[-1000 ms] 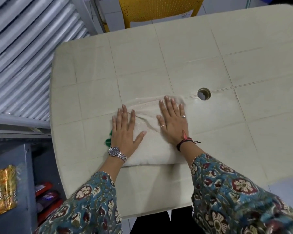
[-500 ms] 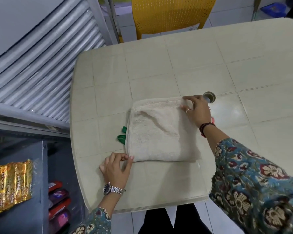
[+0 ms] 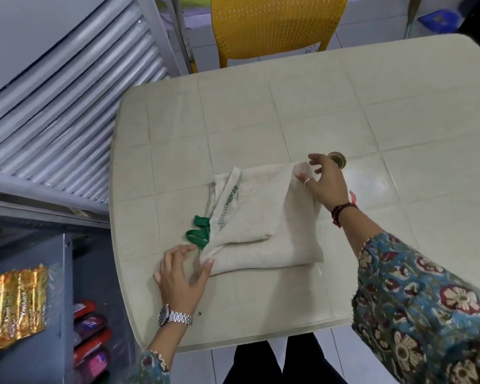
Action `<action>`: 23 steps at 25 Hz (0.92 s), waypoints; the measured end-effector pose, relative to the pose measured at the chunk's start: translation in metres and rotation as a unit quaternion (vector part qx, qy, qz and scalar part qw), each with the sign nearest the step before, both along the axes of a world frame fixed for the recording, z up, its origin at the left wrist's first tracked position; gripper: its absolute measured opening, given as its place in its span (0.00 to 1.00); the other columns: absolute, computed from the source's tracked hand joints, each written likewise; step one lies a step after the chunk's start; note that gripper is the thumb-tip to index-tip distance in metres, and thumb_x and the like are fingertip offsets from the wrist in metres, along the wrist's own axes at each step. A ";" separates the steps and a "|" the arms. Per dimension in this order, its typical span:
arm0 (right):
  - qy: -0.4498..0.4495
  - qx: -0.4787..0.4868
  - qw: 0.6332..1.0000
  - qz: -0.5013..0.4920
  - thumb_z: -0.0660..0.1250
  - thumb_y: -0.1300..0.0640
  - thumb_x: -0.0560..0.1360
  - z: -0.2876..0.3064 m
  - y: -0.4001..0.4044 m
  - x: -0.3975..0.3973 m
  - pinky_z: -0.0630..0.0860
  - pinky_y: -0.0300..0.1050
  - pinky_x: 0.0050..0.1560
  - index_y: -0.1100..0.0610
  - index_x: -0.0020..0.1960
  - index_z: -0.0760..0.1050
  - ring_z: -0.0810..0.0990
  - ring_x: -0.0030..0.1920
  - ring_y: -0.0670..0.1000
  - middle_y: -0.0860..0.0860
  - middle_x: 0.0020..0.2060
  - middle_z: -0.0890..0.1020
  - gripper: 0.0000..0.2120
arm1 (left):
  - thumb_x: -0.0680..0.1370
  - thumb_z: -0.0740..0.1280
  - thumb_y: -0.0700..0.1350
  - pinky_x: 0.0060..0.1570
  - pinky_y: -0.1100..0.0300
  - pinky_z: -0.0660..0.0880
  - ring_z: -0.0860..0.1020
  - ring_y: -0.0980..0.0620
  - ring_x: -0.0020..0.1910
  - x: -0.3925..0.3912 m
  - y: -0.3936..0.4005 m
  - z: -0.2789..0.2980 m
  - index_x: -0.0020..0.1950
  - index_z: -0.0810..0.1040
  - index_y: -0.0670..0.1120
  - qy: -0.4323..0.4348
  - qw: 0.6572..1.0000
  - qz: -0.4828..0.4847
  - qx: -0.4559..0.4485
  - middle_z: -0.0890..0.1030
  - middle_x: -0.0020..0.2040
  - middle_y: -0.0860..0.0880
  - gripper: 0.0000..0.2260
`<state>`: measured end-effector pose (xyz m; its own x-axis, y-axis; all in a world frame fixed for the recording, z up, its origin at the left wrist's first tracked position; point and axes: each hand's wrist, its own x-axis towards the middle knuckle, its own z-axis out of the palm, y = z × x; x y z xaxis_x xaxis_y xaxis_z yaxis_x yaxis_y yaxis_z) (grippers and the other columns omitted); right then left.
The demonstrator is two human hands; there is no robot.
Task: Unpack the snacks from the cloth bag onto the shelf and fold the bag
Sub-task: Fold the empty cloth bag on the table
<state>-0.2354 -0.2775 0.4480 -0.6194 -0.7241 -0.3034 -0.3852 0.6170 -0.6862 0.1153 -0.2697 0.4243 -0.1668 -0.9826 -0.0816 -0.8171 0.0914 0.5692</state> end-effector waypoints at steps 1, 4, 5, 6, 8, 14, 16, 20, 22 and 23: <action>0.016 0.013 1.000 -0.013 0.71 0.46 0.71 0.001 0.014 0.010 0.75 0.52 0.56 0.54 0.67 0.68 0.75 0.54 0.50 0.49 0.60 0.75 0.28 | 0.65 0.65 0.65 0.51 0.54 0.64 0.75 0.51 0.53 -0.014 -0.008 0.008 0.53 0.75 0.55 -0.002 0.999 -0.024 -0.028 0.75 0.55 0.53 0.23; 0.027 0.047 0.997 -0.062 0.69 0.43 0.71 -0.005 0.065 0.044 0.76 0.53 0.57 0.54 0.66 0.67 0.76 0.58 0.53 0.51 0.60 0.75 0.28 | 0.62 0.69 0.63 0.57 0.54 0.60 0.67 0.53 0.62 -0.064 -0.034 0.022 0.60 0.71 0.59 -0.047 0.967 -0.233 -0.097 0.72 0.64 0.52 0.28; 0.019 0.050 0.996 -0.074 0.69 0.44 0.72 -0.008 0.080 0.056 0.75 0.52 0.56 0.55 0.65 0.68 0.76 0.58 0.53 0.52 0.60 0.75 0.26 | 0.61 0.70 0.62 0.59 0.52 0.60 0.65 0.52 0.64 -0.079 -0.040 0.020 0.61 0.70 0.60 -0.064 0.944 -0.308 -0.100 0.70 0.67 0.51 0.30; 0.008 0.055 0.995 -0.080 0.68 0.45 0.72 -0.011 0.093 0.065 0.75 0.50 0.55 0.55 0.64 0.68 0.76 0.58 0.53 0.52 0.58 0.75 0.25 | 0.61 0.70 0.62 0.60 0.49 0.62 0.63 0.51 0.66 -0.091 -0.045 0.016 0.62 0.69 0.60 -0.079 0.923 -0.363 -0.099 0.69 0.69 0.50 0.30; -0.016 0.065 0.995 -0.073 0.69 0.45 0.72 -0.015 0.111 0.081 0.75 0.49 0.54 0.55 0.63 0.69 0.76 0.56 0.53 0.51 0.56 0.75 0.24 | 0.64 0.69 0.63 0.58 0.48 0.65 0.64 0.51 0.65 -0.104 -0.055 0.005 0.59 0.72 0.60 -0.096 0.904 -0.400 -0.114 0.71 0.67 0.50 0.25; -0.040 0.030 0.996 -0.080 0.73 0.51 0.71 -0.020 0.124 0.090 0.69 0.32 0.47 0.55 0.58 0.71 0.74 0.51 0.48 0.48 0.51 0.75 0.20 | 0.73 0.62 0.57 0.43 0.60 0.58 0.75 0.53 0.39 -0.111 -0.097 0.014 0.41 0.78 0.50 0.130 0.987 -0.095 -0.007 0.79 0.39 0.51 0.12; -0.077 0.002 0.992 -0.103 0.74 0.56 0.70 -0.019 0.123 0.088 0.69 0.25 0.42 0.53 0.54 0.72 0.76 0.47 0.47 0.47 0.48 0.77 0.16 | 0.75 0.64 0.53 0.36 0.60 0.64 0.69 0.54 0.33 -0.108 -0.115 0.018 0.34 0.73 0.49 0.280 0.952 0.025 0.122 0.72 0.32 0.50 0.12; -0.128 -0.015 0.987 -0.100 0.75 0.59 0.68 -0.019 0.127 0.083 0.71 0.25 0.40 0.52 0.53 0.74 0.77 0.43 0.47 0.47 0.45 0.79 0.17 | 0.77 0.65 0.43 0.37 0.67 0.76 0.77 0.54 0.40 -0.099 -0.143 0.010 0.52 0.79 0.41 0.376 0.843 0.174 0.342 0.81 0.44 0.47 0.08; -0.130 -0.011 0.987 -0.099 0.75 0.58 0.69 -0.018 0.128 0.081 0.72 0.26 0.41 0.51 0.56 0.72 0.78 0.44 0.47 0.46 0.46 0.79 0.19 | 0.77 0.64 0.44 0.46 0.63 0.75 0.77 0.53 0.43 -0.093 -0.148 0.002 0.60 0.76 0.38 0.355 0.841 0.179 0.367 0.79 0.52 0.46 0.14; -0.126 -0.009 0.987 -0.102 0.75 0.56 0.69 -0.016 0.128 0.081 0.72 0.27 0.42 0.50 0.57 0.71 0.78 0.45 0.46 0.45 0.46 0.78 0.20 | 0.77 0.64 0.47 0.48 0.60 0.75 0.77 0.52 0.44 -0.090 -0.148 0.002 0.60 0.76 0.40 0.345 0.851 0.186 0.349 0.79 0.53 0.46 0.15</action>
<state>-0.1548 -0.1498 0.4320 -0.6599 -0.5980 -0.4550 -0.0694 0.6514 -0.7555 0.0251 -0.4172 0.4261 -0.0993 -0.7299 -0.6763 -0.1648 -0.6582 0.7346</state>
